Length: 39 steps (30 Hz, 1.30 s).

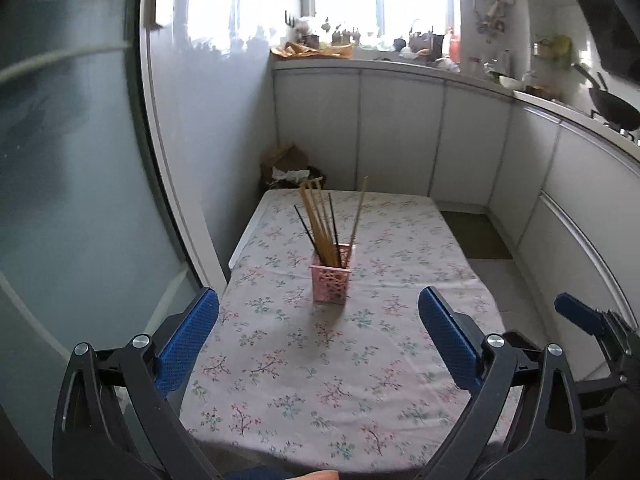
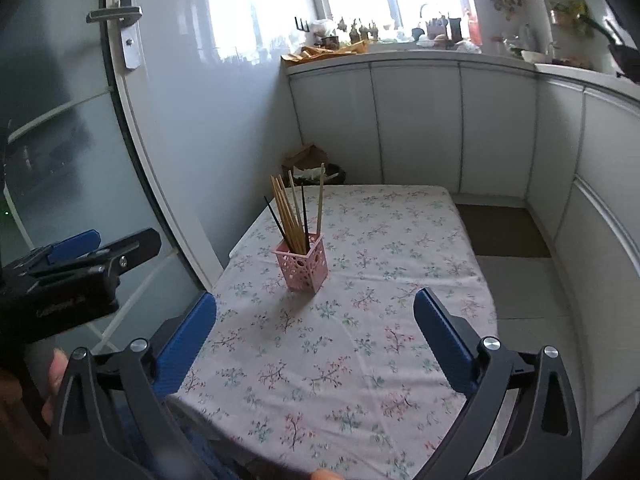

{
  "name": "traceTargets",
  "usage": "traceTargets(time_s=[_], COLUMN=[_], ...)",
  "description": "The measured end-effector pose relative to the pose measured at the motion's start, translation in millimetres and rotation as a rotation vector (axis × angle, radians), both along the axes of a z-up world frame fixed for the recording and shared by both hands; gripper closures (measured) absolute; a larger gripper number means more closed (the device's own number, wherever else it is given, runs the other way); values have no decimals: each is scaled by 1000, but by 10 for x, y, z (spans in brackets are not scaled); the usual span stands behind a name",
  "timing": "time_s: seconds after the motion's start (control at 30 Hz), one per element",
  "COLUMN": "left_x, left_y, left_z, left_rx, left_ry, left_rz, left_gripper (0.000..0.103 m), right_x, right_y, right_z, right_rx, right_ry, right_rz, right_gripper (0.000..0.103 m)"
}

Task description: Organize utensils

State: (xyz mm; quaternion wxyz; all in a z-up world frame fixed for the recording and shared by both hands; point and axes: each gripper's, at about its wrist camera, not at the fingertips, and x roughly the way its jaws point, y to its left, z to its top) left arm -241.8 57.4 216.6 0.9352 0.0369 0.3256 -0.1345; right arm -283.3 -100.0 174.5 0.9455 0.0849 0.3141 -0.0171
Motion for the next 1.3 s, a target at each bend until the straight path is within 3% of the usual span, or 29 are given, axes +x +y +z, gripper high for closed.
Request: traceTargets(time_s=[0.23,0.37,0.6,1.3], left_x=[-191,-295,-439,-488], left_y=[34,52,139,203], left_z=[178,250,359,424], left_rx=[-34,-16,-17,-35], left_ry=[20,8,-4,-25], left_rz=[-37,-35,-32,-40], left_gripper=[7,7,7,7], right_x=[-313,-405,-455,-434], right_y=[34,66,213,195], right_z=[274,355,521,589], right_rx=[-39,-62,-102,-96], right_ry=[11,24,27,26], right_rz=[-55,-82,-57,-79], right_gripper=[7,7,7,7])
